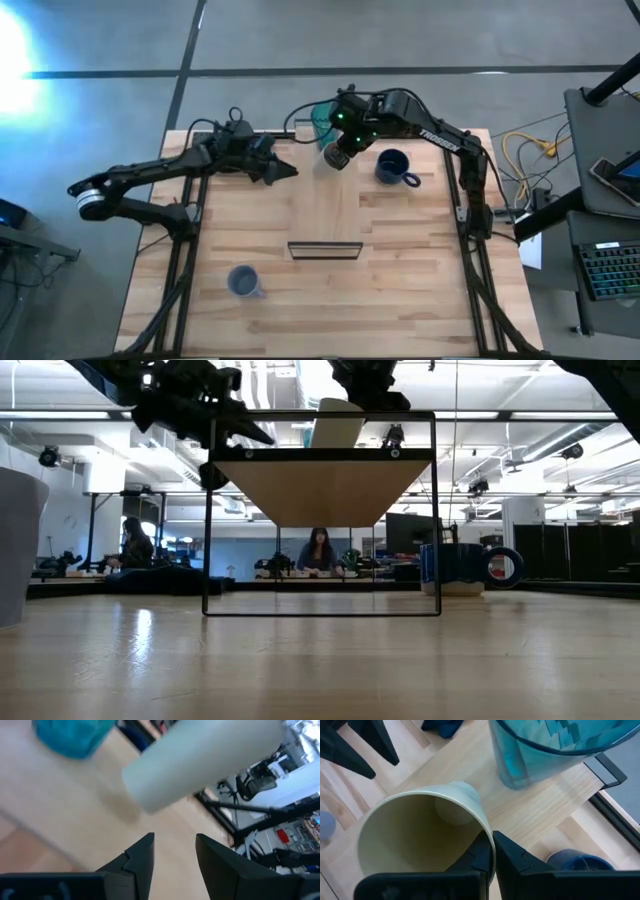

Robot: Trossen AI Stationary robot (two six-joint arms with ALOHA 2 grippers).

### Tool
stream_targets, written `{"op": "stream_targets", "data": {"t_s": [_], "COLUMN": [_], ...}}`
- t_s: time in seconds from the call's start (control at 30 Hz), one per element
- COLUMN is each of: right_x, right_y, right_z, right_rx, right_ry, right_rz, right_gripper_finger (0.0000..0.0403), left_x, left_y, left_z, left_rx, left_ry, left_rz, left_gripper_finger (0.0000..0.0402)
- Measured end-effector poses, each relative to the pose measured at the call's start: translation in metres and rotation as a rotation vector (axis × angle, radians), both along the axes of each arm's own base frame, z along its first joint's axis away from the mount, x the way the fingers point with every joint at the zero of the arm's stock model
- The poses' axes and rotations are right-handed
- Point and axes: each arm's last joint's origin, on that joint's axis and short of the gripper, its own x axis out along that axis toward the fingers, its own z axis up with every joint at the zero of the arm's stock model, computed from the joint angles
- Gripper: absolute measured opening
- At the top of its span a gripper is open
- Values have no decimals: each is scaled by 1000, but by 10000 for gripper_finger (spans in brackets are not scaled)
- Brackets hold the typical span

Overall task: Stack small to large cups/mugs on shelf
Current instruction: Put the light yellow cup on the shelf

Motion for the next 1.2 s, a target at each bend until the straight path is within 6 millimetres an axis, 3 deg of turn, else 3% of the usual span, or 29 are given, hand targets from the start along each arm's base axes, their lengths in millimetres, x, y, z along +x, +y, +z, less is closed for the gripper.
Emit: {"op": "stream_targets", "data": {"t_s": [0.13,0.5,0.97,1.2], "right_x": [0,4,4,5], "right_y": [-3,-4,-10,-10], "right_z": [-1,-6,-5,-4], "right_rx": [8,25,17,23], "right_ry": [-1,1,-19,-29], "right_rz": [-4,11,-7,-8], "right_gripper_finger": [9,9,9,15], "left_x": [9,31,34,40], "left_y": [6,15,16,15], "left_z": [8,2,-2,-13], "left_rx": [33,1,5,-10], "left_ry": [-49,-18,-15,20], "left_rz": [23,17,19,10], "left_gripper_finger": [130,130,130,130]}}
